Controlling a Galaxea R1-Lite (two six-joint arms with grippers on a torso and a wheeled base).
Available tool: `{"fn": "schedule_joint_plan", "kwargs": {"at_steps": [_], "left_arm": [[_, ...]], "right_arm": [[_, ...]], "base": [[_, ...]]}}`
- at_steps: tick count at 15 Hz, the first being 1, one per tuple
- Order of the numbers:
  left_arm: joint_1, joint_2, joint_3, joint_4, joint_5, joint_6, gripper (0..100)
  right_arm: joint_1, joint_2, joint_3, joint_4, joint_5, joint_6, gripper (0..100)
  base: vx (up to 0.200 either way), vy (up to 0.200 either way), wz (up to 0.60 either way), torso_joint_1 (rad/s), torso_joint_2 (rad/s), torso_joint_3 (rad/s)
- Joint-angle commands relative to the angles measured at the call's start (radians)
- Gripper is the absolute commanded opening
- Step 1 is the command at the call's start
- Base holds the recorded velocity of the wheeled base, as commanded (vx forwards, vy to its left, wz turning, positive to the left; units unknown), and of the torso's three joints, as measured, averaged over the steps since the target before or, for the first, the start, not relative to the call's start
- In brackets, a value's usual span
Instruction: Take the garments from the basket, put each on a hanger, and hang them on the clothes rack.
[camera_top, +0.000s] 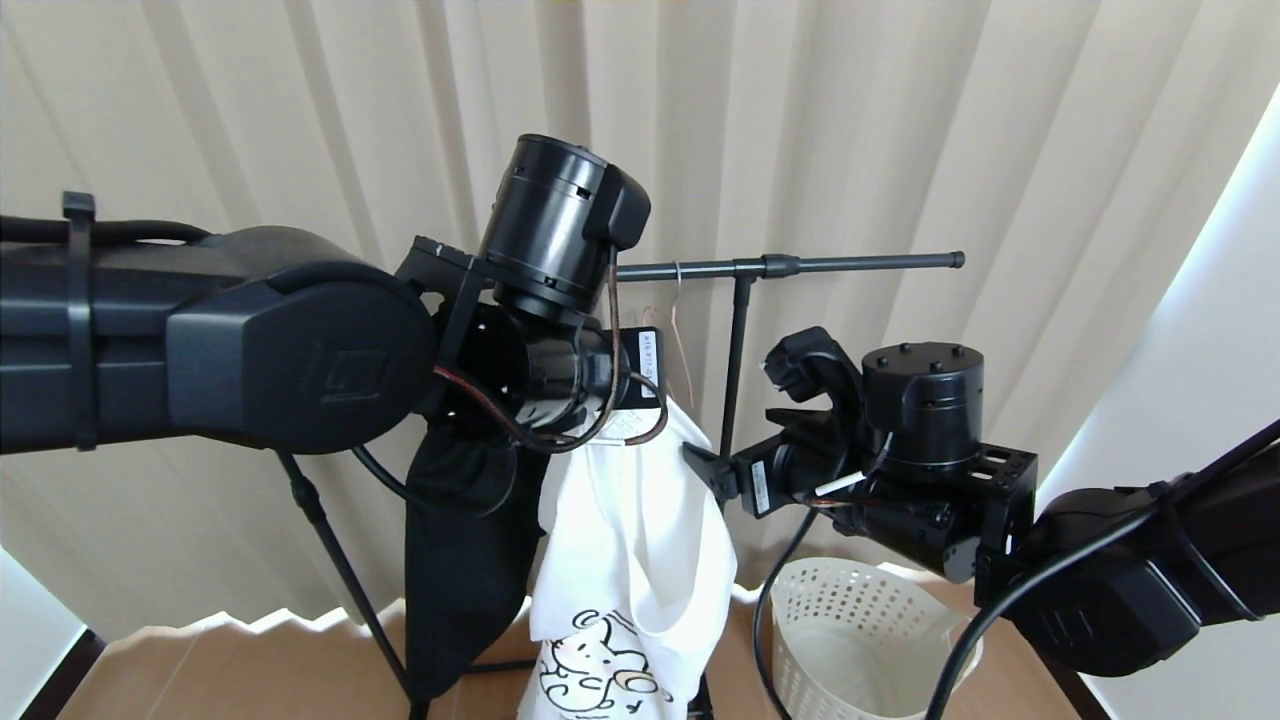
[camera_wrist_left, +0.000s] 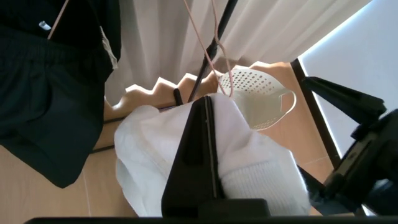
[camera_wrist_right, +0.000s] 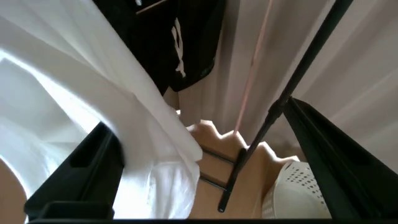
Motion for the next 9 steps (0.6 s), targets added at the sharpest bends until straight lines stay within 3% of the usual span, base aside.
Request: {"fn": "schedule_joint_plan", "kwargs": {"at_steps": [1, 6, 7, 9], "left_arm": [[0.0, -0.023, 0.005, 0.0, 0.001, 0.0, 0], [0.0, -0.043, 0.036, 0.0, -0.001, 0.0, 0], [0.0, -0.042, 0.04, 0.0, -0.001, 0.0, 0], [0.002, -0.042, 0.062, 0.0, -0.004, 0.0, 0]], "right_arm": [[-0.004, 0.021, 0.004, 0.0, -0.009, -0.01, 100], [-0.018, 0.035, -0.005, -0.002, -0.032, -0.03, 100], [-0.02, 0.033, -0.011, -0.002, -0.032, -0.028, 0], [-0.04, 0.016, -0.029, -0.002, -0.032, -0.026, 0]], "base": [[0.0, 0.0, 0.0, 0.0, 0.0, 0.0], [0.0, 0.0, 0.0, 0.0, 0.0, 0.0], [0.0, 0.0, 0.0, 0.0, 0.0, 0.0], [0.0, 0.0, 0.0, 0.0, 0.0, 0.0]]}}
